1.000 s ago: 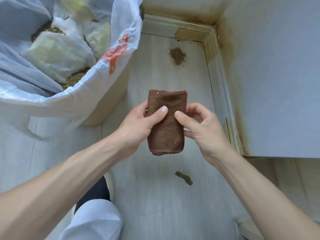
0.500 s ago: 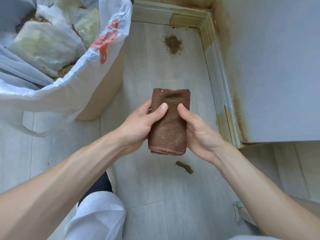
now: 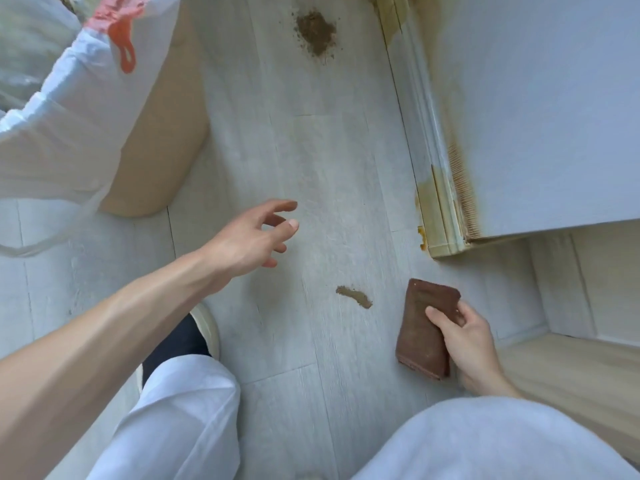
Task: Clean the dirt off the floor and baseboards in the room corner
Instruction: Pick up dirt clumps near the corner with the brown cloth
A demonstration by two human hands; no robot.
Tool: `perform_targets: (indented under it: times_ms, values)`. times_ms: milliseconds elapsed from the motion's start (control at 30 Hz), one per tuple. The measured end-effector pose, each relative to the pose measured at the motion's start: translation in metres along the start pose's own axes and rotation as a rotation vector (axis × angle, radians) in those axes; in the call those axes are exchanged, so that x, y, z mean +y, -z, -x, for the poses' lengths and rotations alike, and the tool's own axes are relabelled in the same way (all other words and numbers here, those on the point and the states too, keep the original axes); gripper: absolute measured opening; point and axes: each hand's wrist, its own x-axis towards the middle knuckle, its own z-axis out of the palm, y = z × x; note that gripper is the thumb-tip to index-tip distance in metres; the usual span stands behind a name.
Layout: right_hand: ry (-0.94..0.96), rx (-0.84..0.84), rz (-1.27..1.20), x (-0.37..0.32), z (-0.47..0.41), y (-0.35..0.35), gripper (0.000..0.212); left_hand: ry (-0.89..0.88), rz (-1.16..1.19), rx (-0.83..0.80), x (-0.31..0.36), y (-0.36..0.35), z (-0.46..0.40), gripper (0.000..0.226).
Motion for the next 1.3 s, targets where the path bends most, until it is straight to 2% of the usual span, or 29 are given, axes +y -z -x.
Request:
perform_targets:
  times_ms: [67, 133, 167, 267, 433, 600, 700, 800, 933, 1033, 1167, 1233, 1300]
  values:
    - [-0.057, 0.129, 0.121, 0.033, -0.007, 0.009, 0.014, 0.012, 0.016, 0.032, -0.003, 0.002, -0.002, 0.038]
    - [-0.083, 0.191, 0.199, 0.050, -0.007, -0.006, 0.041, 0.025, 0.032, 0.058, -0.006, 0.002, -0.003, 0.035]
    - [-0.066, 0.199, 0.175, 0.049, -0.006, -0.022, 0.043, 0.030, 0.038, 0.065, -0.007, 0.002, -0.003, 0.034]
    - [0.062, 0.201, 0.103, 0.025, 0.000, -0.076, 0.018, 0.044, 0.036, 0.080, -0.010, 0.002, -0.002, 0.035]
    - [0.185, 0.113, -0.007, -0.005, -0.005, -0.127, 0.013, 0.051, 0.032, 0.089, -0.019, 0.006, 0.002, 0.029]
    - [0.161, 0.025, -0.096, -0.010, -0.013, -0.105, 0.005, 0.049, 0.034, 0.090, -0.023, 0.008, 0.005, 0.029]
    - [0.120, 0.002, -0.134, -0.028, -0.020, -0.073, 0.011, 0.045, 0.040, 0.102, -0.022, 0.011, 0.005, 0.028]
    - [0.246, 0.000, -0.006, -0.060, -0.041, -0.061, 0.016, 0.040, 0.042, 0.111, -0.020, 0.012, 0.006, 0.029]
    - [0.484, -0.148, 0.332, -0.098, -0.069, -0.104, 0.033, 0.040, 0.027, 0.106, -0.021, 0.009, 0.009, 0.030]
    - [0.668, -0.273, 0.567, -0.084, -0.059, -0.141, 0.033, 0.041, 0.022, 0.107, -0.023, 0.008, 0.011, 0.031]
    - [0.748, -0.415, 0.638, -0.051, -0.026, -0.138, 0.039, 0.037, 0.026, 0.104, -0.024, 0.008, 0.012, 0.031]
    - [0.724, -0.484, 0.628, -0.047, -0.024, -0.131, 0.040, 0.028, 0.027, 0.105, -0.023, 0.008, 0.012, 0.031]
    - [0.672, -0.493, 0.535, -0.049, -0.027, -0.120, 0.033, 0.022, 0.031, 0.103, -0.023, 0.008, 0.012, 0.031]
